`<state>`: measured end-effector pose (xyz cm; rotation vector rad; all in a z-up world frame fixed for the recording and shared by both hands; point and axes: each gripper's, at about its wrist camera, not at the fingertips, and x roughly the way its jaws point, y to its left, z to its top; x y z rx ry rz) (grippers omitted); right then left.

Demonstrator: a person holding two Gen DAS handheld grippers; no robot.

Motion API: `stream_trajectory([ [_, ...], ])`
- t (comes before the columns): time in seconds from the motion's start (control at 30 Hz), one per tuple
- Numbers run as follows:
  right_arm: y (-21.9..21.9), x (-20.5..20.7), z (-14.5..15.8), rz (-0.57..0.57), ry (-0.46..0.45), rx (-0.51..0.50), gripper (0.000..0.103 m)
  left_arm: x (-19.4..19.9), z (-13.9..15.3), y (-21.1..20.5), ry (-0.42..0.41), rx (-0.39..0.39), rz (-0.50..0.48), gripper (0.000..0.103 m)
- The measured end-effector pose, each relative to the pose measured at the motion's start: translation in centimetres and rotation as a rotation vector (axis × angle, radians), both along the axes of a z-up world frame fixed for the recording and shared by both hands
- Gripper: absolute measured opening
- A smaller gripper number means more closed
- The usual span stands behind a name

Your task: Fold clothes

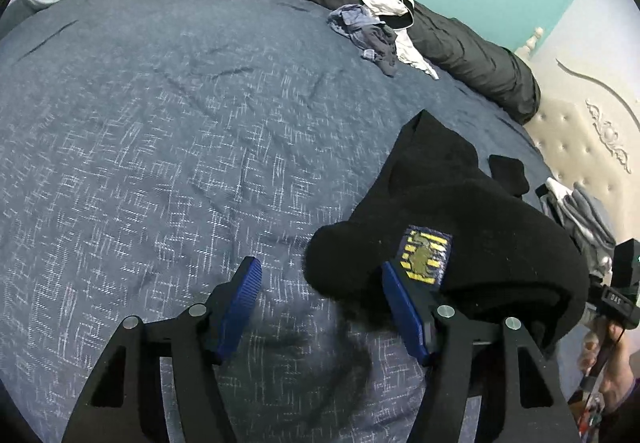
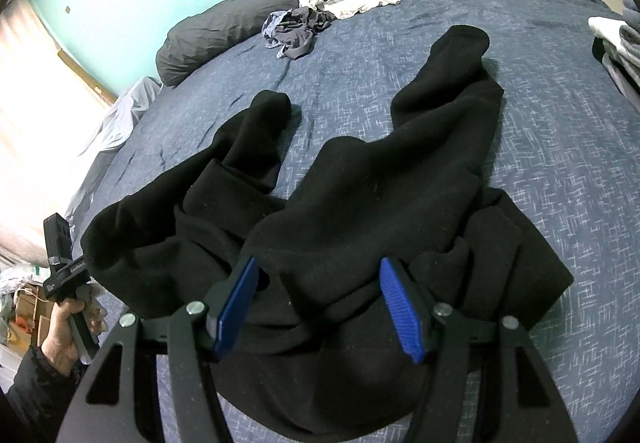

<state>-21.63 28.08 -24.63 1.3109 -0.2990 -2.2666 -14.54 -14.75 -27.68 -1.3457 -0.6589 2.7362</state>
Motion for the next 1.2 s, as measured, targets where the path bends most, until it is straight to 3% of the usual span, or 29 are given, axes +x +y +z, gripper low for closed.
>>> stream_trajectory([
  [0.27, -0.1, 0.0, -0.1, -0.002, 0.001, -0.002, 0.064, -0.1, -0.7, 1.8, -0.046, -0.053, -0.050, 0.073],
  [0.63, 0.3, -0.3, 0.0, -0.015, 0.006, 0.013, 0.064, -2.9, -3.0, 4.4, -0.066, -0.078, -0.073, 0.073],
  [0.73, 1.0, -0.6, 0.2, -0.058, 0.019, 0.008, 0.064, -3.1, -3.1, 4.6, -0.053, -0.085, -0.089, 0.064],
  [0.9, 1.3, -2.1, 0.0, -0.127, 0.020, 0.033, 0.064, -3.1, -2.4, 5.1, -0.033, -0.127, -0.113, 0.039],
  [1.07, -0.6, -3.9, -1.9, -0.068, -0.029, 0.081, 0.069, -2.9, -1.4, 5.3, -0.004, -0.150, -0.111, 0.026],
  [1.1, -1.1, -4.1, -2.2, -0.052, -0.037, 0.091, 0.067, -2.9, -1.1, 5.2, 0.001, -0.149, -0.109, 0.024],
  [1.17, -2.0, -4.4, -2.5, -0.031, -0.038, 0.110, 0.051, -2.6, -0.5, 5.0, 0.007, -0.154, -0.109, 0.021],
  [1.2, -2.6, -4.4, -2.6, -0.016, -0.039, 0.120, 0.037, -2.4, -0.1, 5.0, 0.011, -0.159, -0.108, 0.020],
])
